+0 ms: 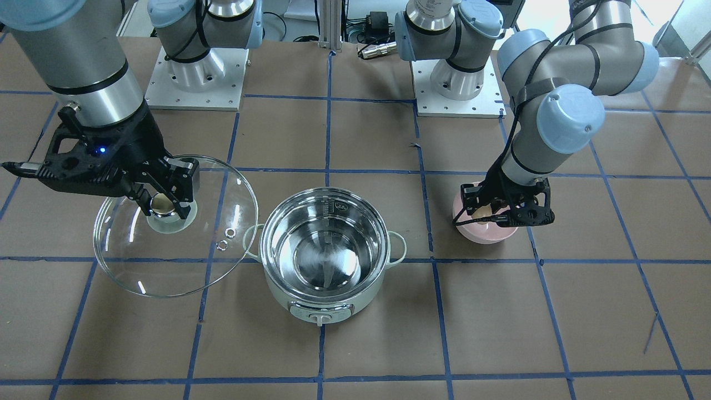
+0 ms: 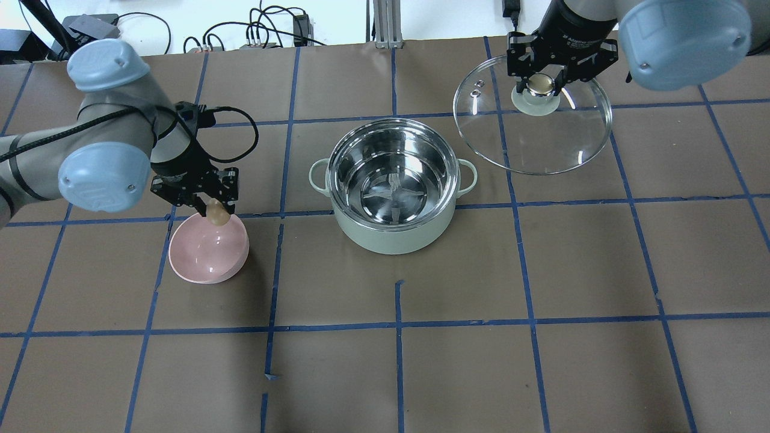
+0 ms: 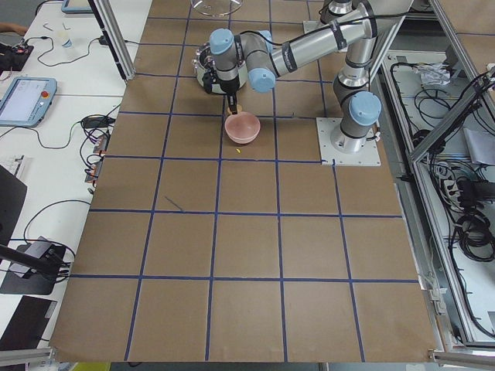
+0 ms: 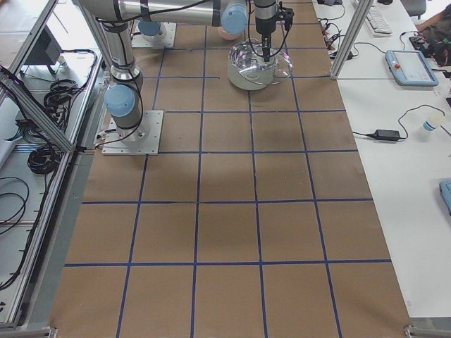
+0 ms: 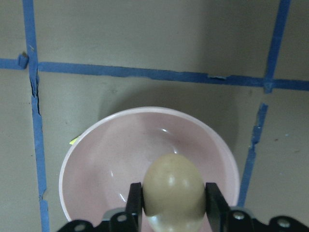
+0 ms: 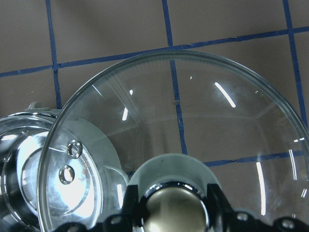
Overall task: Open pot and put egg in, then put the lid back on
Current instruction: 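Lift the egg with the left gripper and carry it over the pot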
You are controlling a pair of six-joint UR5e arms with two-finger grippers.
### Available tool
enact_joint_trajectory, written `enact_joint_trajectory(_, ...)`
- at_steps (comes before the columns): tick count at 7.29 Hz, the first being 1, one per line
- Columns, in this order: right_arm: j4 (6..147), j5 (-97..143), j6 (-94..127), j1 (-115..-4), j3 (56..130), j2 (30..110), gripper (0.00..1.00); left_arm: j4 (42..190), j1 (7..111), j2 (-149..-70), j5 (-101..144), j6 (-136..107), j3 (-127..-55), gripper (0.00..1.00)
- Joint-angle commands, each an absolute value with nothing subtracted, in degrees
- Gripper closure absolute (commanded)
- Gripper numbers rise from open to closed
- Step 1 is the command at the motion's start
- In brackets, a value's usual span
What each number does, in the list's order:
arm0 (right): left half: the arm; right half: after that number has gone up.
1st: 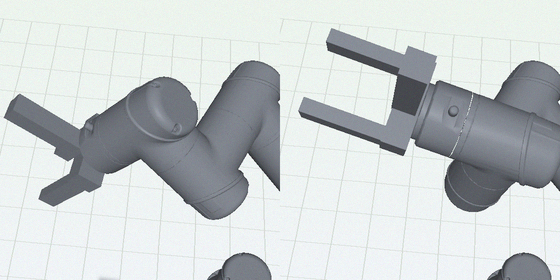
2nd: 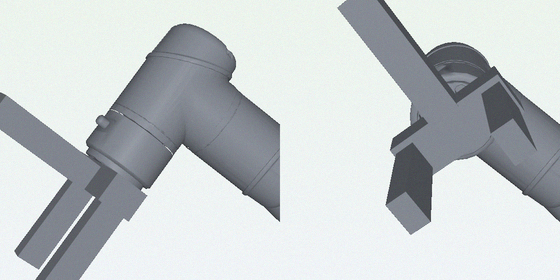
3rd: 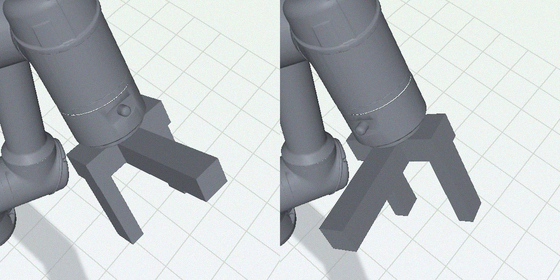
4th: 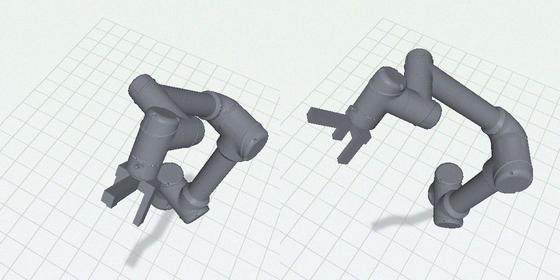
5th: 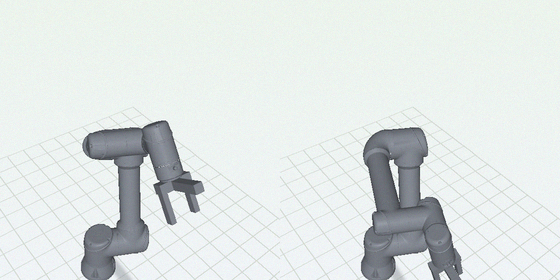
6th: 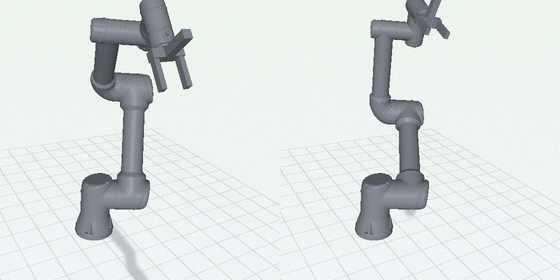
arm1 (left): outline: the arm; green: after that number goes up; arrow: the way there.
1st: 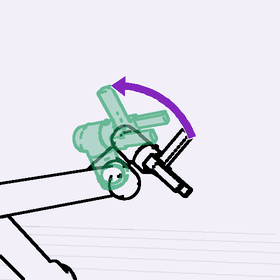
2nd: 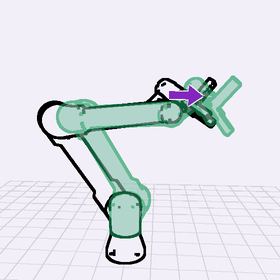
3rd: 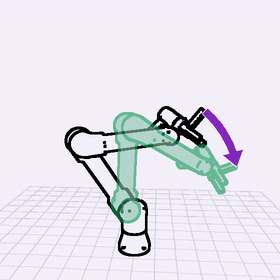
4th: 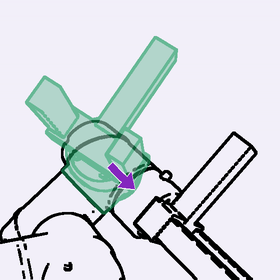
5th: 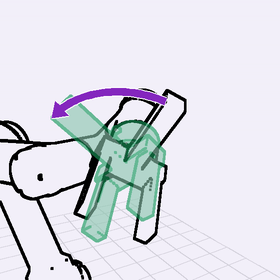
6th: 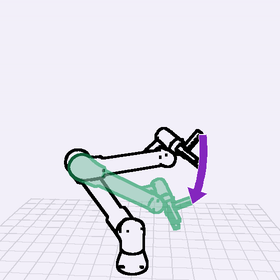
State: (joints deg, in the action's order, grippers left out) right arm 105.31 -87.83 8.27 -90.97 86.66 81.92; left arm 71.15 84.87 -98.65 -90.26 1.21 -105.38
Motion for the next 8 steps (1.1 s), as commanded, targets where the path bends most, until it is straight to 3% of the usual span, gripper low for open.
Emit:
enact_joint_trajectory(1,105.3,-87.8,8.3,-91.0,86.7,81.8,0.60,67.0,96.0,-100.0,-89.6,-7.0,-101.3,0.87)
enact_joint_trajectory(6,105.2,-87.7,7.9,-90.1,86.7,81.9,0.60,62.6,110.7,-115.6,-88.9,-6.8,-87.5,0.86)
enact_joint_trajectory(7,105.2,-87.8,7.9,-90.2,86.7,81.9,0.60,62.4,110.7,-116.4,-89.0,-6.9,-88.0,0.56)
enact_joint_trajectory(8,105.1,-88.0,7.9,-90.3,86.7,81.9,0.61,62.5,110.7,-116.3,-89.4,-6.7,-88.1,0.05)
